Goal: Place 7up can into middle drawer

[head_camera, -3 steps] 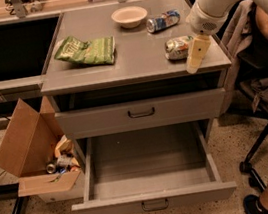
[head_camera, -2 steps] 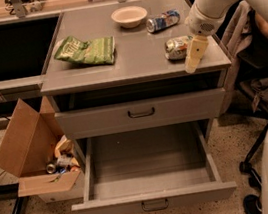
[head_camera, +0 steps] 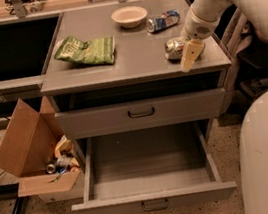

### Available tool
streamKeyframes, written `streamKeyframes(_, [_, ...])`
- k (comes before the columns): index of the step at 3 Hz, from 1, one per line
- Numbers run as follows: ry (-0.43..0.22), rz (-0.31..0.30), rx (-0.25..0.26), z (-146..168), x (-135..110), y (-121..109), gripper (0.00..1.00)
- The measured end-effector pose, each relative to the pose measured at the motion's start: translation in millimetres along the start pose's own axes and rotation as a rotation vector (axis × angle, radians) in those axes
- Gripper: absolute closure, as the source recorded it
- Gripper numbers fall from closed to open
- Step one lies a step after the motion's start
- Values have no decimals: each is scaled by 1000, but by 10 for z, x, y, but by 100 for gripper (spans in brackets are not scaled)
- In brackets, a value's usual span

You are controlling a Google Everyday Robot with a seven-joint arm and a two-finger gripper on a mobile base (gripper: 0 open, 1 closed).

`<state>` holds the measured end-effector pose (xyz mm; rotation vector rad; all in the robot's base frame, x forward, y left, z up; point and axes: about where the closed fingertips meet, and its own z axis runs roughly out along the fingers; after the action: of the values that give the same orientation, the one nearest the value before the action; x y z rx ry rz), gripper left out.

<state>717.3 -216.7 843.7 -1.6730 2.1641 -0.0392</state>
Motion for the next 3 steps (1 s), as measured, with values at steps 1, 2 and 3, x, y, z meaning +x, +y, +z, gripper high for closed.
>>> streamKeyframes(1, [0, -7, -7, 6, -43, -22, 42])
streamKeyframes(2, [6, -29, 5, -117, -143, -7, 65])
streamKeyframes(3, [1, -65, 32, -347, -304, 138, 89])
